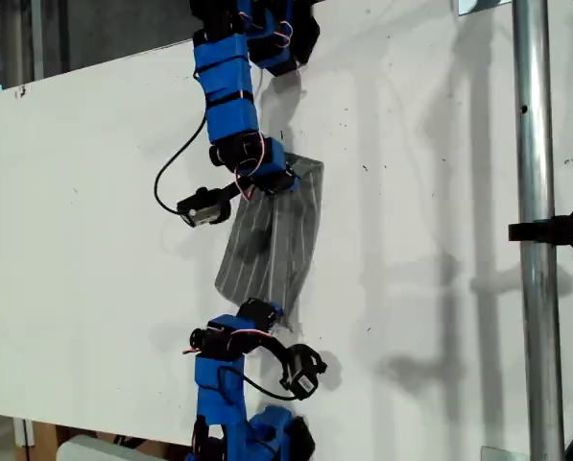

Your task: Grasp corners of a towel and fold twice.

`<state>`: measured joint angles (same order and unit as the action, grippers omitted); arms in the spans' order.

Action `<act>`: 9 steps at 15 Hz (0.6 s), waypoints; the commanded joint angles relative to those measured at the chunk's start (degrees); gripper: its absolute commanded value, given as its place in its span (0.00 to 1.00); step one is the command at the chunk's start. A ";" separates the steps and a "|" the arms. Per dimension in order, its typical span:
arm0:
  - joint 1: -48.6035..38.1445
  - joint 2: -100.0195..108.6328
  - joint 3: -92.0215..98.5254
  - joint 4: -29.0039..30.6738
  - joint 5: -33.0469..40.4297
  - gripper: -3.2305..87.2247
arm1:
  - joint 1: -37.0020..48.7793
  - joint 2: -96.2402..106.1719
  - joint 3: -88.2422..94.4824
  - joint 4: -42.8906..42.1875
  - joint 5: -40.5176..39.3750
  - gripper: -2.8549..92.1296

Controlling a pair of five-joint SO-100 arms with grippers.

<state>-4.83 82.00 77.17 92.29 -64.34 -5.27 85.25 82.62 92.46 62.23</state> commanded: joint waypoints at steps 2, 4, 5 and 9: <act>-13.80 -5.19 -7.38 -2.64 15.38 0.00 | 12.13 8.88 7.73 1.85 -3.69 0.03; -19.95 -13.62 -19.16 -1.05 22.50 0.00 | 19.60 11.95 12.04 -0.09 -8.09 0.03; -22.59 -17.23 -26.02 0.35 25.40 0.00 | 23.20 13.54 13.27 -1.49 -11.69 0.03; -28.74 -14.15 -27.16 -0.26 31.82 0.00 | 28.74 23.20 14.15 -4.04 -19.69 0.03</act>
<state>-31.82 63.81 51.59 91.05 -33.75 23.99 103.89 97.12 89.03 44.30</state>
